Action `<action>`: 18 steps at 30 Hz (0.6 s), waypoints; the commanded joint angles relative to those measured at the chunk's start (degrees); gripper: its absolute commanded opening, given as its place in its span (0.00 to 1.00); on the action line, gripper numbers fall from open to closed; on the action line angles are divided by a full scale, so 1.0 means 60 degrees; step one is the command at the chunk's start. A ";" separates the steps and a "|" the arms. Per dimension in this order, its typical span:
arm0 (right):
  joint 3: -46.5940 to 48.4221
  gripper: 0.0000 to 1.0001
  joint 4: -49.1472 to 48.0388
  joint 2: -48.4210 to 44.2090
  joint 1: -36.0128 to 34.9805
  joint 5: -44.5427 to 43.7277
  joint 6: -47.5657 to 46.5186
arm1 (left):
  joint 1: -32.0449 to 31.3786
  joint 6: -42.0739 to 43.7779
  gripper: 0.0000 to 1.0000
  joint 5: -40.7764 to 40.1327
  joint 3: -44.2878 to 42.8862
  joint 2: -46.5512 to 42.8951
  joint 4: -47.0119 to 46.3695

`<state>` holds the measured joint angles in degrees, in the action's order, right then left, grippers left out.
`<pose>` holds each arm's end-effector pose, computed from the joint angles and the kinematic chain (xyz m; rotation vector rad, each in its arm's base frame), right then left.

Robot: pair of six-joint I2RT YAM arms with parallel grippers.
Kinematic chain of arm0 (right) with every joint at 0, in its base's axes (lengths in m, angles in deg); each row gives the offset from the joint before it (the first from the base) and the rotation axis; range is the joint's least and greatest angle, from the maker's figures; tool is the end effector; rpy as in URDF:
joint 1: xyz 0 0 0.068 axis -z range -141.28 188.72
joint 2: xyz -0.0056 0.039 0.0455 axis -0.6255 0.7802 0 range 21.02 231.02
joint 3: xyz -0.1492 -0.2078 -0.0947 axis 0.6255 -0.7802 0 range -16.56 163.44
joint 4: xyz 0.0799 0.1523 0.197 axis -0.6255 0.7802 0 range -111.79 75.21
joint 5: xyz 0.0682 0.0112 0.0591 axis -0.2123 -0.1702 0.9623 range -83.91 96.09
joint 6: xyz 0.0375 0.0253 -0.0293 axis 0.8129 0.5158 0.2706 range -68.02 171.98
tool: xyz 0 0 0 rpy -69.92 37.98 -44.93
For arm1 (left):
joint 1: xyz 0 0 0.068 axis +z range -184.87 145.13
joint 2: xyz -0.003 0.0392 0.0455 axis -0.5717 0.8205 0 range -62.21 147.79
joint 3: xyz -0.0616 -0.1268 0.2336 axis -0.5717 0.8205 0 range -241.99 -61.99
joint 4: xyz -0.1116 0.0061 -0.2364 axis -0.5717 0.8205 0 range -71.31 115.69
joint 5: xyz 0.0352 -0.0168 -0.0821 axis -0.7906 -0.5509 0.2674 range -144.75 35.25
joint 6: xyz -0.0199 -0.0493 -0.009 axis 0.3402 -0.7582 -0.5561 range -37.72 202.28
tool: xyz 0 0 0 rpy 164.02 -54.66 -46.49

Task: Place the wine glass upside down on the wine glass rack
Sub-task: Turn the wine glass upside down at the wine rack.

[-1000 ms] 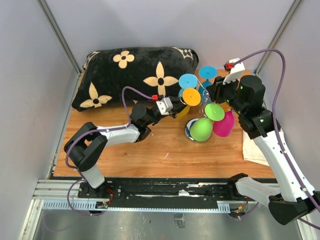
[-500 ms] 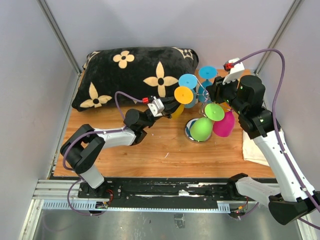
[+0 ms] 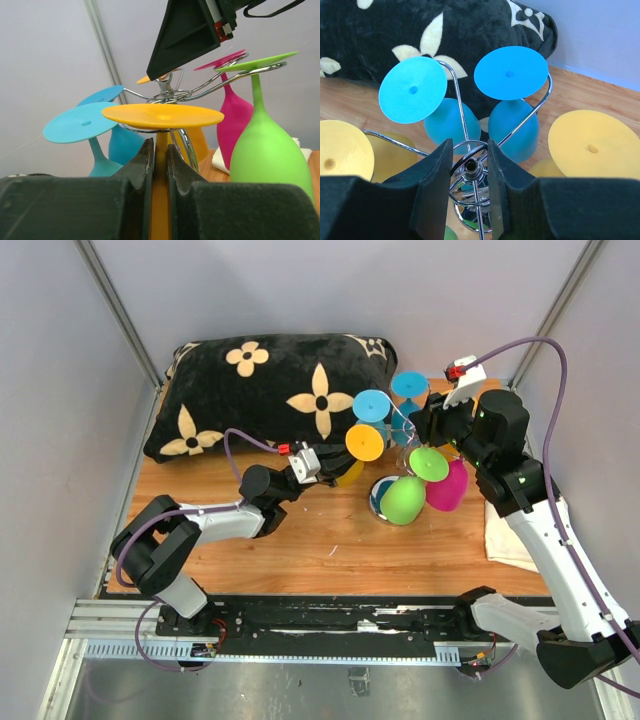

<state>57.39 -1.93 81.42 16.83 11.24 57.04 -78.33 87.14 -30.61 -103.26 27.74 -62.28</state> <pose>0.2053 0.0861 0.4467 -0.3160 1.6690 0.4283 0.2198 -0.2284 0.2900 0.7800 0.7700 -0.8190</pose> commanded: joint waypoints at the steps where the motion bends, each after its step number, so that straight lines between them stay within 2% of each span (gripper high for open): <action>1: -0.0221 0.02 0.0230 0.0063 0.0177 -0.0323 -0.0331 | 0.0125 -0.0102 0.00 0.0780 0.0086 -0.0094 -0.0193; 8: -0.0239 0.02 0.0223 0.0113 0.0177 -0.0318 -0.0324 | 0.0125 -0.0136 0.01 0.1400 -0.0487 0.0264 0.0410; 18: -0.0233 0.02 0.0212 0.0185 0.0177 -0.0272 -0.0266 | 0.0117 -0.0142 0.00 0.1615 -0.1221 0.0623 0.1504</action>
<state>57.11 -2.85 81.68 16.85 10.34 56.65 -78.05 86.31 -22.41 -108.79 30.01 -56.81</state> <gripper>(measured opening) 0.299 0.114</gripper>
